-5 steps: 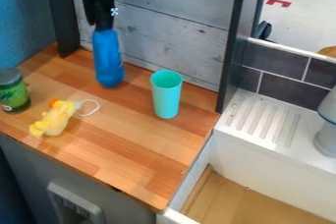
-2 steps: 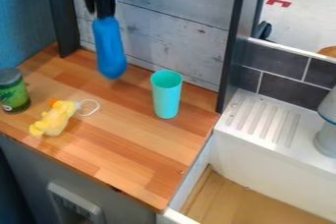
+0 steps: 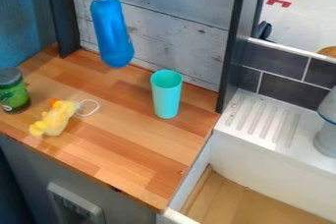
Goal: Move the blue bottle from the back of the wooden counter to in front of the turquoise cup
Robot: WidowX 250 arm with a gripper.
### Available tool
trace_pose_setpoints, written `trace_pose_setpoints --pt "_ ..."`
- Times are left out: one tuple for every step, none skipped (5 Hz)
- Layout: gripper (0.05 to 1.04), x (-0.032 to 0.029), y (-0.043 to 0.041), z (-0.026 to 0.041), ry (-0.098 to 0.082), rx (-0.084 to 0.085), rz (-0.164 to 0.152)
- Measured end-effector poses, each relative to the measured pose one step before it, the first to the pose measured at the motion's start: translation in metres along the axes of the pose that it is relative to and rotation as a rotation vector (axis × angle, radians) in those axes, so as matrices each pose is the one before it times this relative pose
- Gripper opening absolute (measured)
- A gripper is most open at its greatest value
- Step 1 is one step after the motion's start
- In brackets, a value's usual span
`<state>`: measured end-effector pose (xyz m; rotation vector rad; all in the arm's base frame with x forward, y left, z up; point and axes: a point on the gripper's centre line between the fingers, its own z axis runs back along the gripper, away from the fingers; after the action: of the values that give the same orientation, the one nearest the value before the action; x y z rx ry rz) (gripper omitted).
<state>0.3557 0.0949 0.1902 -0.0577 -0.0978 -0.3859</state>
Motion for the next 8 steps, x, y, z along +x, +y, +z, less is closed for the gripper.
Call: trace_pose_setpoints --pt "0.471 -0.03018 -0.03103 -0.01155 0.0990 -0.0798 0.0073" --pt "0.471 -0.01553 -0.03701 -0.01122 0.0177 -0.0053 -0.0639" --pt "0.471 -0.00369 -0.02099 -0.01920 -0.0091 0.0366 -0.0456" --pt "0.471 0.01854 -0.01943 -0.01815 -0.0929 0.0708 -0.0761" --pt "0.472 0.01118 -0.00725 -0.00584 0.0094 0.0523 -0.0090" --pt "0.471 0.00329 -0.00625 -0.01833 0.0530 -0.0062 0.0052" --pt "0.471 -0.00135 0.00204 -0.00566 0.0436 0.0014 0.0365" --pt "0.472 -0.00109 0.00072 -0.00079 0.0169 0.0000 0.0200"
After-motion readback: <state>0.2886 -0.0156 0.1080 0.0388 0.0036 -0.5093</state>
